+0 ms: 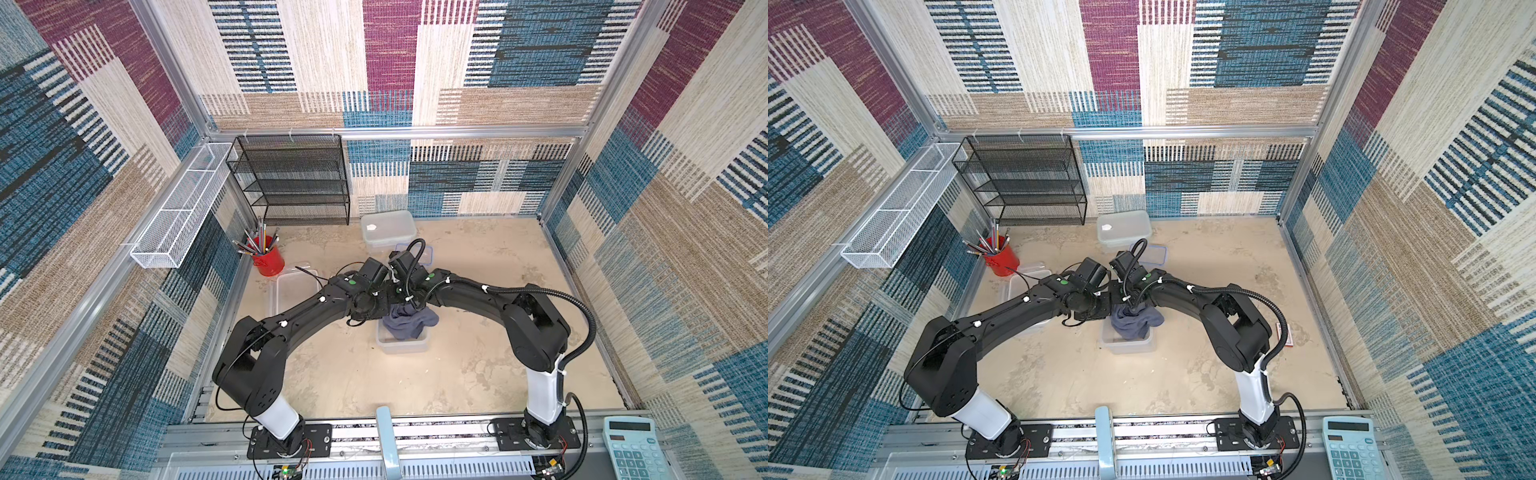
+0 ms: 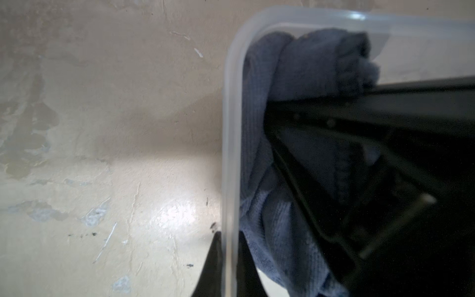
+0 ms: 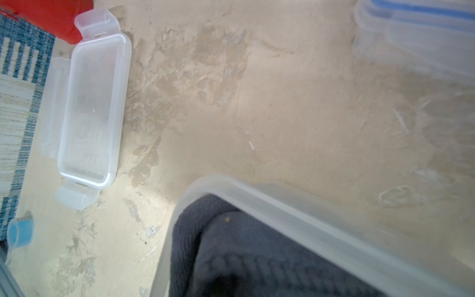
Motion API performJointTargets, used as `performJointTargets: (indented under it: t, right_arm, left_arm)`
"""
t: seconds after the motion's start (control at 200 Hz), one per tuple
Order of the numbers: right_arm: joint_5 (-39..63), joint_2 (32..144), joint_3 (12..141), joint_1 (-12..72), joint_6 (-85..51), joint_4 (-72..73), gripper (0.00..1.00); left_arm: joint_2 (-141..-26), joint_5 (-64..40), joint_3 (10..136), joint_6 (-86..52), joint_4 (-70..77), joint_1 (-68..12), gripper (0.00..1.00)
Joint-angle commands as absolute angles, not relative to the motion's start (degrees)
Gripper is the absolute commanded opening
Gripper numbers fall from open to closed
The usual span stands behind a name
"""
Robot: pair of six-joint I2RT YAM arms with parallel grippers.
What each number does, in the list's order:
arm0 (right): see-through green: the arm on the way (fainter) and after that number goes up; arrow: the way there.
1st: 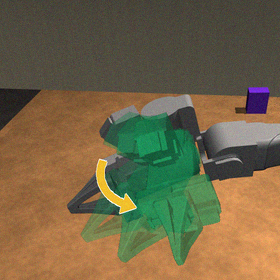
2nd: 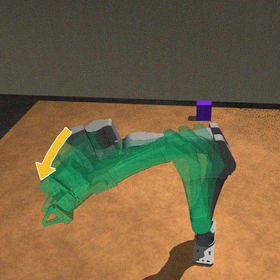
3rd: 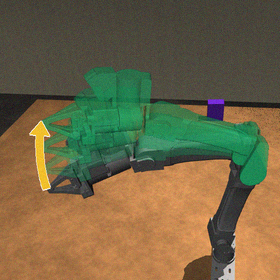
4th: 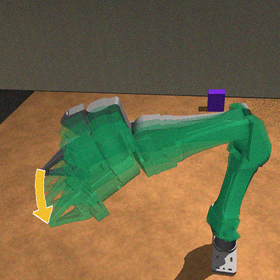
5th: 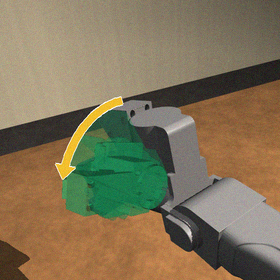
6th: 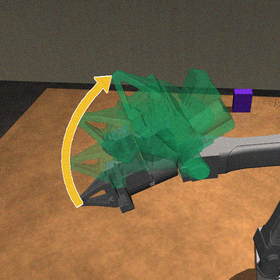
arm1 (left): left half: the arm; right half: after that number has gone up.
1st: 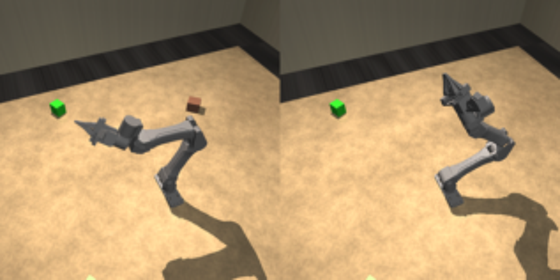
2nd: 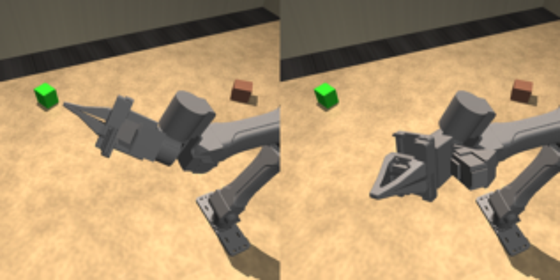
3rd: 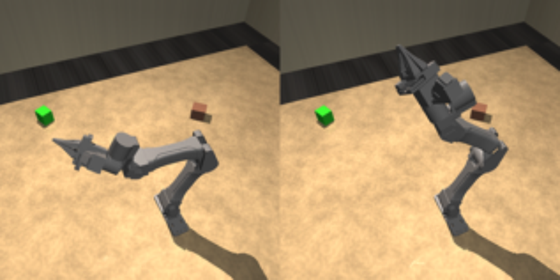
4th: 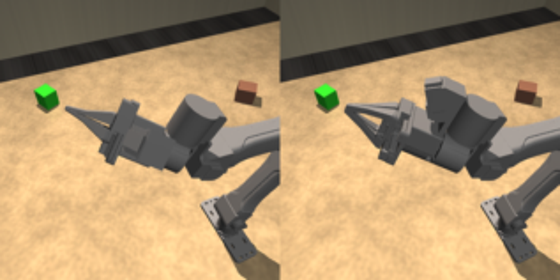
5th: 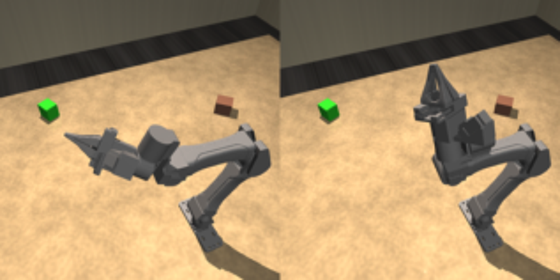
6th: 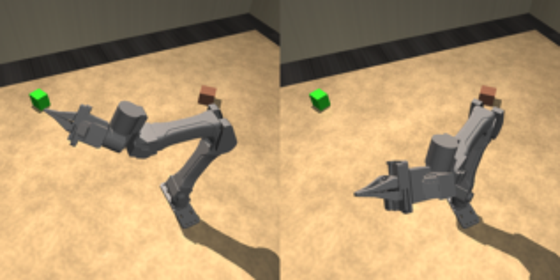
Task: Wipe the insides of the lunch boxes
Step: Wipe the dirt inside the lunch box.
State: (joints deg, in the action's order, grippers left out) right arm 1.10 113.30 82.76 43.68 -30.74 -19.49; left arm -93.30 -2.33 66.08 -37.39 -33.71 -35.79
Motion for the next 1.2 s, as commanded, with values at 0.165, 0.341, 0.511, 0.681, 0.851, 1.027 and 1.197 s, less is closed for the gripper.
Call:
performJointTargets:
  t: [0.165, 0.341, 0.511, 0.681, 0.851, 1.027, 1.197]
  right_arm:
    - [-22.2, 114.6, 85.2, 43.5, -27.1, -19.3, 0.00]
    - [-25.5, 112.9, 81.4, 43.5, -25.5, -24.8, 0.00]
    - [-20.4, 111.0, 77.9, 43.7, -23.0, -29.0, 0.00]
    - [-11.4, 110.3, 75.5, 46.1, -19.8, -32.6, 0.00]
    - [1.9, 109.7, 73.6, 47.5, -18.1, -34.3, 0.00]
    - [19.0, 107.2, 69.7, 47.5, -19.8, -26.5, 0.00]
    - [28.6, 108.2, 70.0, 46.4, -24.0, -16.8, 0.00]
  left_arm:
    - [-91.7, -4.0, 65.0, -37.0, -39.1, -36.4, 0.00]
    - [-91.9, 0.9, 67.0, -35.5, -42.4, -36.2, 0.00]
    - [-93.0, 3.8, 68.9, -34.2, -44.2, -35.4, 0.00]
    - [-94.1, 5.0, 70.7, -33.4, -44.5, -34.6, 0.00]
    - [-95.6, 5.3, 72.5, -32.8, -44.6, -34.4, 0.00]
    - [-96.8, 4.2, 73.2, -32.9, -44.5, -34.3, 0.00]
    - [-97.3, 2.1, 72.6, -33.0, -44.2, -34.5, 0.00]
